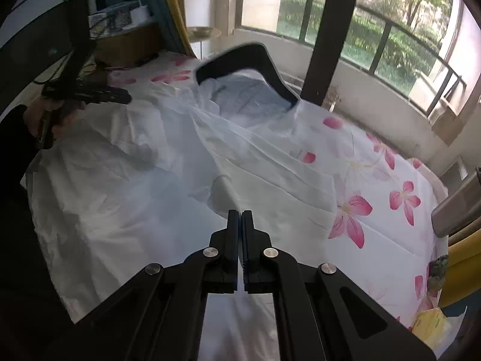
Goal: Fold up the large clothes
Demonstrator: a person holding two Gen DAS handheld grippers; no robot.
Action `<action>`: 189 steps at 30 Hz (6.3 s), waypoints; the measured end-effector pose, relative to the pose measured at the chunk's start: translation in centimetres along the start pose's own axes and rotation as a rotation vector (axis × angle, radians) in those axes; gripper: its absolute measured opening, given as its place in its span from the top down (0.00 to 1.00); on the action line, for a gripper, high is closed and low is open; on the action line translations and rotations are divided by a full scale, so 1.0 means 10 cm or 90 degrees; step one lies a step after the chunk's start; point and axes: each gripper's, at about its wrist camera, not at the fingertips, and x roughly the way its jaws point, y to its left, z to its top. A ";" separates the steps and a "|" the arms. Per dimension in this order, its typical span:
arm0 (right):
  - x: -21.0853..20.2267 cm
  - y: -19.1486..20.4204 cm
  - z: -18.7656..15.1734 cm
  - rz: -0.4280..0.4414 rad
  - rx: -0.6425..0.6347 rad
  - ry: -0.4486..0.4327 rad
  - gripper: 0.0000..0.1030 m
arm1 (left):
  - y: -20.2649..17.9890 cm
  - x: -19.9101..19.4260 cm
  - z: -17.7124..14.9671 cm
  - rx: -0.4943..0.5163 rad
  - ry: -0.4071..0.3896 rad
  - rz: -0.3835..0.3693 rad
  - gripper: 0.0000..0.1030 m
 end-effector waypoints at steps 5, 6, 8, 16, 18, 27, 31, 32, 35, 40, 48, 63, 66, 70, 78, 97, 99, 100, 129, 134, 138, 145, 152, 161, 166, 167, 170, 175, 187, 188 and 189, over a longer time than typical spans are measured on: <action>0.36 -0.38 -0.03 0.018 0.038 0.025 0.98 | 0.02 0.09 0.03 -0.004 0.009 0.017 0.40; 0.42 -0.45 -0.02 0.021 0.045 0.025 0.98 | 0.03 0.13 0.04 -0.006 0.013 0.021 0.40; 0.57 -0.60 -0.02 0.028 0.065 0.024 0.98 | 0.05 0.20 0.05 -0.010 0.023 0.030 0.40; 0.96 -0.96 -0.04 0.002 0.108 0.039 0.98 | 0.17 0.48 0.17 -0.021 0.056 0.061 0.40; 0.97 -0.99 -0.07 -0.003 0.119 0.034 0.97 | 0.21 0.51 0.19 -0.013 0.054 0.077 0.40; 0.67 -0.56 -0.05 0.010 0.092 -0.031 0.97 | 0.45 0.54 0.34 -0.028 0.033 0.117 0.40; 0.85 -0.48 -0.19 -0.003 0.101 0.021 0.97 | 0.53 0.47 0.32 -0.049 0.025 0.107 0.40; 0.86 -0.48 -0.22 -0.004 0.108 0.022 0.97 | 0.57 0.43 0.30 -0.051 0.020 0.102 0.40; 0.80 -0.50 -0.23 -0.020 0.126 0.024 0.95 | 0.70 0.30 0.26 -0.061 0.011 0.114 0.40; 0.64 -0.45 -0.20 -0.047 0.124 0.011 0.53 | 0.73 0.06 0.19 -0.047 -0.015 0.096 0.40; 0.61 -0.50 0.07 -0.074 0.144 -0.017 0.37 | 0.53 0.17 0.40 -0.009 -0.015 0.062 0.40; 1.22 -0.70 1.09 -0.059 0.104 -0.023 0.37 | -0.09 1.00 1.23 0.104 0.005 0.035 0.40; 1.56 -0.80 1.31 -0.073 0.079 -0.015 0.37 | -0.09 1.12 1.27 0.099 0.010 0.016 0.40; 1.84 -0.85 1.56 -0.073 0.033 -0.022 0.38 | 0.00 1.24 1.28 0.090 0.020 0.031 0.40; 2.02 -0.94 1.53 -0.072 -0.012 -0.028 0.96 | 0.16 1.27 1.23 0.077 0.043 0.043 0.40; 1.36 -0.78 0.85 -0.049 0.047 -0.022 0.56 | -0.18 0.49 1.51 0.160 -0.042 -0.058 0.40; 1.29 -0.75 0.88 -0.020 0.045 -0.026 0.35 | -0.19 0.56 1.61 0.154 -0.049 -0.054 0.40; 1.25 -0.73 0.89 -0.012 0.046 -0.034 0.34 | -0.19 0.63 1.66 0.145 -0.044 -0.053 0.40; 1.72 -0.71 0.99 0.065 0.051 0.028 0.47 | -0.10 1.47 1.21 0.185 0.102 -0.077 0.39; 1.65 -0.68 1.02 0.048 0.024 0.011 0.85 | -0.25 1.50 1.17 0.241 0.096 -0.049 0.51; 1.50 -0.65 1.12 -0.009 -0.024 -0.050 0.88 | -0.33 1.46 1.28 0.249 0.063 -0.039 0.87; 1.42 -0.58 1.13 -0.164 -0.138 -0.125 0.89 | -0.48 1.26 1.37 0.297 -0.060 0.001 0.88; 1.33 -0.40 0.76 -0.189 -0.190 -0.138 0.86 | -0.50 0.97 1.04 0.321 -0.133 -0.010 0.87; 1.13 -0.20 0.68 -0.160 -0.185 -0.172 0.77 | -0.56 0.70 0.79 0.311 -0.174 -0.027 0.87; 1.08 -0.14 0.56 -0.164 -0.181 -0.170 0.77 | -0.62 0.48 0.65 0.332 -0.187 -0.031 0.87; 1.07 -0.12 0.54 -0.165 -0.180 -0.169 0.77 | -0.63 0.44 0.61 0.332 -0.185 -0.038 0.87; 1.04 -0.08 0.45 -0.144 -0.170 -0.162 0.77 | -0.68 0.40 0.49 0.338 -0.173 -0.044 0.87; 0.96 0.06 0.31 -0.123 -0.175 -0.149 0.77 | -0.69 0.27 0.23 0.336 -0.159 -0.055 0.87; 0.74 0.18 -0.13 -0.104 -0.151 -0.080 0.54 | -0.52 -0.02 -0.48 0.322 -0.079 -0.054 0.69; 0.71 0.20 -0.17 -0.098 -0.148 -0.075 0.53 | -0.48 -0.05 -0.53 0.320 -0.072 -0.050 0.66; 0.67 0.21 -0.19 -0.093 -0.143 -0.072 0.53 | -0.46 -0.07 -0.56 0.318 -0.070 -0.048 0.61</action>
